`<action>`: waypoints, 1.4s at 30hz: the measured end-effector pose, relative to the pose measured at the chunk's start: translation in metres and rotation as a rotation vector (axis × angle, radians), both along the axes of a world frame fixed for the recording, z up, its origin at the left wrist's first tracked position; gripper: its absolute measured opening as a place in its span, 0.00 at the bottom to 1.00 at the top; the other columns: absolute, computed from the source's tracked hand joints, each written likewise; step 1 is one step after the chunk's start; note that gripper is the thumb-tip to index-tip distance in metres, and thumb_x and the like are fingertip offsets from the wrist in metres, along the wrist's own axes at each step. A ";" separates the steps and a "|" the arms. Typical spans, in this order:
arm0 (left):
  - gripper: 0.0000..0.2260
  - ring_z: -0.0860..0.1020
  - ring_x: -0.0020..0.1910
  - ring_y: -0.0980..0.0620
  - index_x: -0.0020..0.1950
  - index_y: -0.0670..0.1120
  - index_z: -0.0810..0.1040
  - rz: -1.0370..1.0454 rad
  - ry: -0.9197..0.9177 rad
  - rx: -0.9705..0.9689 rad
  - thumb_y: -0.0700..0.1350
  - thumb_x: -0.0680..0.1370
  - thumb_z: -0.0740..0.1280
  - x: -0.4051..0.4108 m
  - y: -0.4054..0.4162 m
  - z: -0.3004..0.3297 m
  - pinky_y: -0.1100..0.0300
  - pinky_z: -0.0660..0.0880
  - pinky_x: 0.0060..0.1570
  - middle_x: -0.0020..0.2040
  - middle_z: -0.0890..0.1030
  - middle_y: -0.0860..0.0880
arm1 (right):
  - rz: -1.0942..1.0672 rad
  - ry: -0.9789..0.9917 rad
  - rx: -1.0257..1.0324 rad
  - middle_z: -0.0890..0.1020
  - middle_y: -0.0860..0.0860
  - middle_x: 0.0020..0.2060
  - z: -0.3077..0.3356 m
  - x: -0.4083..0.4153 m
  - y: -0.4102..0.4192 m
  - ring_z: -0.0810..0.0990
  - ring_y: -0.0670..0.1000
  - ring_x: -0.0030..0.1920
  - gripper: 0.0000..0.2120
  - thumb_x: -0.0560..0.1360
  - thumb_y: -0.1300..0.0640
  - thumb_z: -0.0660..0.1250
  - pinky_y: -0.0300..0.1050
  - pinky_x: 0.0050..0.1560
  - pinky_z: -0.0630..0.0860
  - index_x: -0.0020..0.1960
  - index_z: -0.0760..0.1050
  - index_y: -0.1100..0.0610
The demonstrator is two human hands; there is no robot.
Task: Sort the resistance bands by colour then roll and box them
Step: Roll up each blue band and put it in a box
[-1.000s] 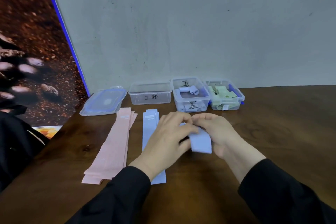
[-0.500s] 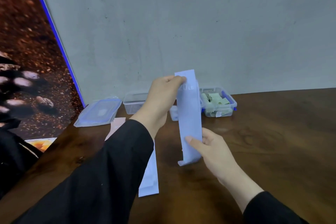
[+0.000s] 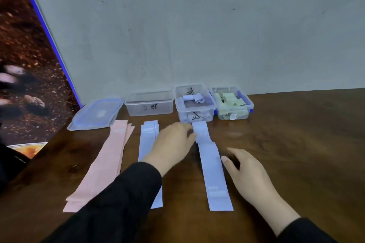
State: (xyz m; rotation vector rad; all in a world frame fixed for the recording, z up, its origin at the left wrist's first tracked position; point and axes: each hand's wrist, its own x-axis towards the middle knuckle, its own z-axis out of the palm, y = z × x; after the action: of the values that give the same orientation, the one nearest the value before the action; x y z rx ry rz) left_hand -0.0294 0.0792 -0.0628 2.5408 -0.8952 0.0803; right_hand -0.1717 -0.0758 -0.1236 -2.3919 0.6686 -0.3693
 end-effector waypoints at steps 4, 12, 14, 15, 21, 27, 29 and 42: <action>0.17 0.76 0.61 0.50 0.69 0.53 0.76 -0.122 -0.023 0.163 0.55 0.84 0.58 -0.026 0.007 -0.049 0.52 0.73 0.62 0.65 0.78 0.52 | 0.130 0.048 -0.119 0.74 0.40 0.71 -0.005 0.000 0.002 0.68 0.44 0.74 0.20 0.83 0.44 0.60 0.37 0.74 0.57 0.73 0.73 0.46; 0.20 0.58 0.78 0.55 0.78 0.56 0.66 -0.175 0.001 0.116 0.56 0.85 0.55 -0.026 0.006 -0.077 0.55 0.52 0.76 0.79 0.63 0.56 | 0.262 0.028 -0.111 0.68 0.33 0.69 -0.010 0.003 -0.001 0.54 0.29 0.69 0.21 0.83 0.43 0.61 0.20 0.66 0.44 0.74 0.71 0.43; 0.21 0.57 0.78 0.56 0.78 0.56 0.65 -0.176 0.009 0.088 0.55 0.85 0.55 -0.026 0.006 -0.079 0.55 0.50 0.76 0.79 0.62 0.56 | 0.267 0.004 -0.097 0.69 0.34 0.70 -0.012 0.003 -0.001 0.56 0.30 0.71 0.20 0.82 0.42 0.60 0.22 0.69 0.46 0.73 0.72 0.43; 0.20 0.57 0.78 0.55 0.78 0.55 0.65 -0.169 0.011 0.064 0.54 0.85 0.56 -0.026 0.006 -0.078 0.56 0.51 0.76 0.79 0.62 0.56 | 0.273 -0.023 -0.094 0.71 0.35 0.71 -0.012 0.003 -0.001 0.60 0.32 0.73 0.20 0.82 0.42 0.60 0.27 0.73 0.51 0.72 0.73 0.42; 0.03 0.72 0.48 0.57 0.50 0.53 0.77 -0.318 -0.067 -0.091 0.49 0.81 0.64 -0.044 0.023 -0.060 0.55 0.71 0.53 0.49 0.74 0.58 | 0.540 -0.199 -0.004 0.81 0.42 0.49 -0.002 -0.028 -0.003 0.80 0.50 0.54 0.04 0.79 0.53 0.69 0.45 0.54 0.76 0.47 0.78 0.45; 0.06 0.70 0.45 0.56 0.46 0.53 0.80 -0.540 -0.018 -0.020 0.52 0.80 0.65 -0.064 0.041 -0.067 0.56 0.70 0.49 0.45 0.74 0.57 | 0.756 -0.074 -0.201 0.77 0.37 0.50 -0.013 -0.044 -0.011 0.77 0.47 0.56 0.06 0.77 0.44 0.73 0.46 0.59 0.70 0.48 0.77 0.43; 0.09 0.69 0.46 0.57 0.45 0.54 0.81 -0.555 -0.010 -0.010 0.53 0.80 0.64 -0.064 0.043 -0.067 0.57 0.69 0.50 0.45 0.74 0.57 | 0.760 -0.080 -0.222 0.77 0.38 0.50 -0.014 -0.042 -0.010 0.77 0.47 0.56 0.05 0.76 0.44 0.73 0.47 0.58 0.70 0.47 0.78 0.43; 0.04 0.68 0.49 0.60 0.45 0.56 0.79 -0.497 -0.012 0.022 0.53 0.79 0.66 -0.072 0.047 -0.070 0.62 0.63 0.55 0.47 0.71 0.60 | 0.739 -0.163 -0.334 0.77 0.38 0.47 -0.020 -0.040 -0.006 0.77 0.44 0.52 0.05 0.80 0.49 0.69 0.45 0.53 0.72 0.46 0.80 0.48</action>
State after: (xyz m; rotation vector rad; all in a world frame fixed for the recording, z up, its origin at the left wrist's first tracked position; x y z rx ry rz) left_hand -0.1010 0.1262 -0.1333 2.2619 -1.5064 -0.0676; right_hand -0.2118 -0.0822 -0.1441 -2.6714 -0.3911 -0.3611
